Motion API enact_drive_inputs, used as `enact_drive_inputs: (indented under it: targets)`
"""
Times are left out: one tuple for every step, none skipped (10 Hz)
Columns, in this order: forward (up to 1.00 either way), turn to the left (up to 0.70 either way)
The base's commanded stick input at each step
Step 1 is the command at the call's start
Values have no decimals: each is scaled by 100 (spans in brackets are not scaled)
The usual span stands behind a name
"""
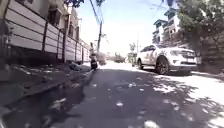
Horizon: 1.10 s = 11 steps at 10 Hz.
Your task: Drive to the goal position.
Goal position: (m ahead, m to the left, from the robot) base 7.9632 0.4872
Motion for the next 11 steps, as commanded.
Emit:
enact_drive_inputs:
  targets:
    - [100, 0]
    - [100, 0]
    - [100, 0]
    - [100, -14]
    - [100, -27]
    - [100, -13]
    - [100, 0]
    - [100, 0]
    - [100, 0]
    - [100, 0]
    - [100, 0]
